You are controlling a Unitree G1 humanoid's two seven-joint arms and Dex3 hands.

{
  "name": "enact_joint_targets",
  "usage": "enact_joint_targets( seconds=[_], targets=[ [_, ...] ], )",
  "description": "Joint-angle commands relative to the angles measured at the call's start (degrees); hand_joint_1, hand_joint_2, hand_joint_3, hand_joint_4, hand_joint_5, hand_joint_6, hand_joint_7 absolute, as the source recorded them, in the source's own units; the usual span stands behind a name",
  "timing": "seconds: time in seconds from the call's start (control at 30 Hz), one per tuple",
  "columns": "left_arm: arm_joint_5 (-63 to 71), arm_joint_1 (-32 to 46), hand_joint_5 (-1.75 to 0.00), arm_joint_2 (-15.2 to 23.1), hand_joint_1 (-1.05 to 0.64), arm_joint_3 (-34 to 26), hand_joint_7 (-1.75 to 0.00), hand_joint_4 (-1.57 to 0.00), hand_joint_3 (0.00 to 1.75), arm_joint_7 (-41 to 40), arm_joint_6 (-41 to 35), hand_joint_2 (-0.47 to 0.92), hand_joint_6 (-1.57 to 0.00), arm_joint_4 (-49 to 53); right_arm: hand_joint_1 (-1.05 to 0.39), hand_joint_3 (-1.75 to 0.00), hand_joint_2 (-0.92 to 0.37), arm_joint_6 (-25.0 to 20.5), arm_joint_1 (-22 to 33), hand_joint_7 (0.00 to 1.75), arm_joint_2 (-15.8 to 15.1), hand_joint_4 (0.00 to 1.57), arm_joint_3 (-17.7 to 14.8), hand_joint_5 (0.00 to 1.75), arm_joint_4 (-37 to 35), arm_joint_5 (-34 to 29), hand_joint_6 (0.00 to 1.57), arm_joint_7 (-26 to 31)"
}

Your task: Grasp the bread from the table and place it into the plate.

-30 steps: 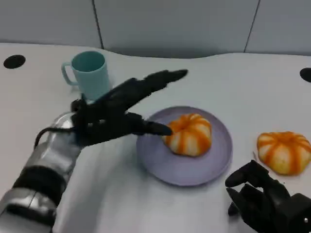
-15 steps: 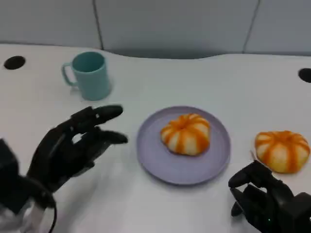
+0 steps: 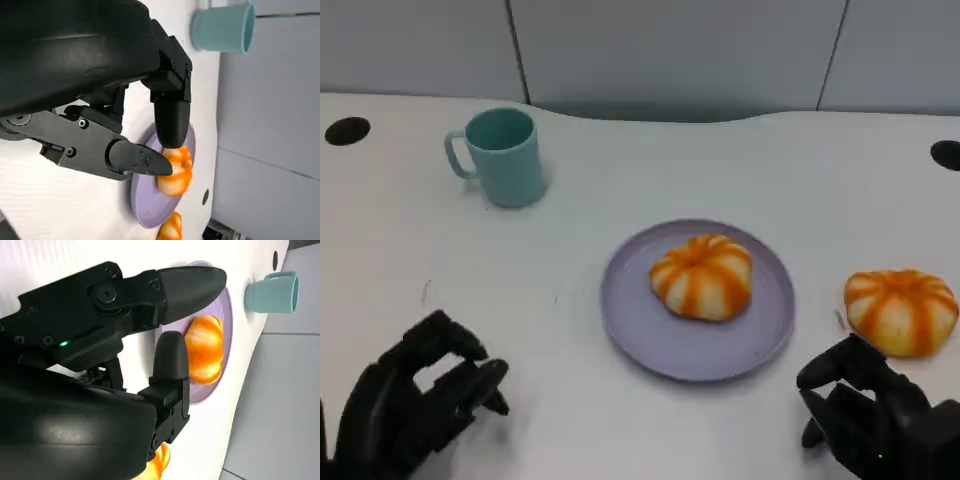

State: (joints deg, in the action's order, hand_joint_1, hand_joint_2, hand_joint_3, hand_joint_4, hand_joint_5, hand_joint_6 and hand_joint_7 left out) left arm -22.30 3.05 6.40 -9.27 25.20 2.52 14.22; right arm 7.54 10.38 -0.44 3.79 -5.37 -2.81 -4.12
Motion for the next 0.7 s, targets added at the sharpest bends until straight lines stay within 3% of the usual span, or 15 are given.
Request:
enact_joint_targets(
  seconds=[0.03,0.7],
  targets=[
    [1.2,-0.3,-1.75,0.5,-0.20,-0.5,-1.75,-0.75,0.07,-1.3,-0.7,0.92,-0.58,0.3,-0.31,-0.31,-0.92,-0.4,0.0,1.75,-1.1,0.57,-0.6,1.75,0.8,-0.5,0.36,0.5],
    [1.6,-3.0,-1.75,0.6,-0.21,-1.9,-1.75,-0.76,0.07,0.3,-0.8,0.90,-0.58,3.1,-0.28,-0.32,-0.92,-1.8,0.2,1.75,-1.6,0.54,-1.0,1.75,2.6,-0.7,0.33,0.2]
  ],
)
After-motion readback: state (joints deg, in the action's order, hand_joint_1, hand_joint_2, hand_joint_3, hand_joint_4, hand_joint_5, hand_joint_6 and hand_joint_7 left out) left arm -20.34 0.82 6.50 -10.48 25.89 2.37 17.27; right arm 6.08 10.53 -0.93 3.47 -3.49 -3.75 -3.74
